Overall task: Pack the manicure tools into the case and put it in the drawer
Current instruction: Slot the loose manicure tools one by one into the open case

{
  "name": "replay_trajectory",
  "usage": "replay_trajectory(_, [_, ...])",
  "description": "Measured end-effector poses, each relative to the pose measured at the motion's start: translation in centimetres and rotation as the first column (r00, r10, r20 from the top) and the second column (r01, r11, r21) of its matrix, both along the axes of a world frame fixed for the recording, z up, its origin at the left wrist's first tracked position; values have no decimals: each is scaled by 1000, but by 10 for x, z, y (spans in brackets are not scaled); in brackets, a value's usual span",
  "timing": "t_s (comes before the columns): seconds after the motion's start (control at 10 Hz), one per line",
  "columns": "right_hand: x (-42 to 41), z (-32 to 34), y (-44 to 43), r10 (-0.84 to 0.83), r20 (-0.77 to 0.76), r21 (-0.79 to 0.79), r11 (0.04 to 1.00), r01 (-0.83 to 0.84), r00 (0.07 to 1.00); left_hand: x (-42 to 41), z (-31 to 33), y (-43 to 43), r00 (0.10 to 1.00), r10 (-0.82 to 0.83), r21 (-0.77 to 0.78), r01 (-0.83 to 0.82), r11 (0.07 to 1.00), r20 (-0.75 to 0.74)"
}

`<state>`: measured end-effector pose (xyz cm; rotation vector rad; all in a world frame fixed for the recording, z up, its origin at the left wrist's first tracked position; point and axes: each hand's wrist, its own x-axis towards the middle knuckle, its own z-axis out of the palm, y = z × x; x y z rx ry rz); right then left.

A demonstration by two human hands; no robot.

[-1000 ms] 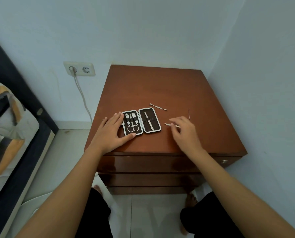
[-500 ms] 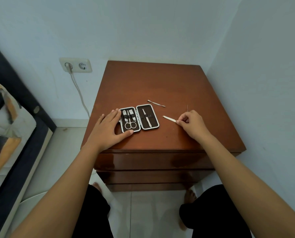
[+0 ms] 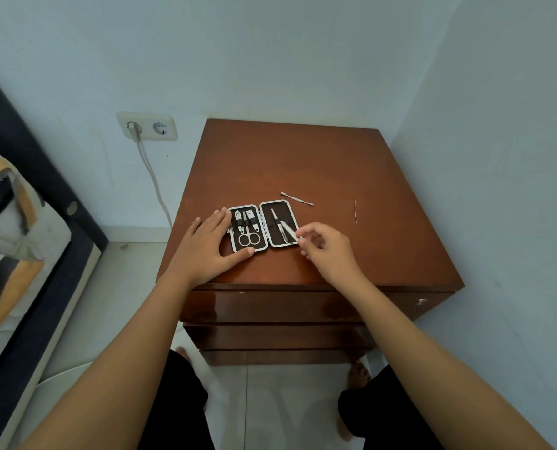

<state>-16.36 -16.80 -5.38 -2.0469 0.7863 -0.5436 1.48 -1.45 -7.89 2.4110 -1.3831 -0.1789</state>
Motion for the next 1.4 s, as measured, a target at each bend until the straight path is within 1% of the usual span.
replay_trajectory(0.1, [9,-7,13,-10,-10,-13,1000,10,1000,0,-1,0,1000,1,4,-1,1000,-2])
replay_trajectory(0.3, [15,-7,20,-110,-14,-125,986,107,994,1,-2,0,1000,-3,-6,3,1000,2])
replay_trajectory(0.4, [17,-7,25,-108,-22,-171,980,103,994,1,-2,0,1000,2,-4,-2,1000,12])
replay_trajectory(0.5, [20,-6,29,-66,-65,-222,974,50,996,2,-3,-1,1000,4,-4,-4,1000,13])
replay_trajectory(0.6, [22,-4,35,-21,-102,-308,951,-12,995,1,-3,-1,1000,2,-4,-2,1000,12])
replay_trajectory(0.7, [20,-6,38,4,-174,-452,888,-83,985,1,-3,0,1000,5,-13,-4,1000,10])
replay_trajectory(0.8, [21,-11,40,-26,-296,-603,781,-165,955,0,-2,0,1000,6,-12,-6,1000,14])
replay_trajectory(0.9, [23,-13,40,-71,-358,-650,735,-194,931,0,-2,-1,1000,6,-15,-6,1000,8])
replay_trajectory(1.0, [25,-12,38,-72,-407,-637,737,-227,911,0,-3,-1,1000,6,-15,-6,1000,8])
replay_trajectory(1.1, [25,-7,36,-21,-373,-575,789,-214,927,0,-3,-1,1000,7,-15,-7,1000,8])
replay_trajectory(1.2, [26,0,18,-31,-151,-405,914,-33,988,1,-3,-1,1000,2,-20,-2,1000,4])
replay_trajectory(1.3, [34,0,-19,-168,-68,-222,963,149,983,1,-3,0,1000,-4,-22,4,1000,1])
replay_trajectory(1.4, [42,-2,-51,-241,-167,-218,955,202,956,1,-2,0,1000,-5,-31,5,999,-1])
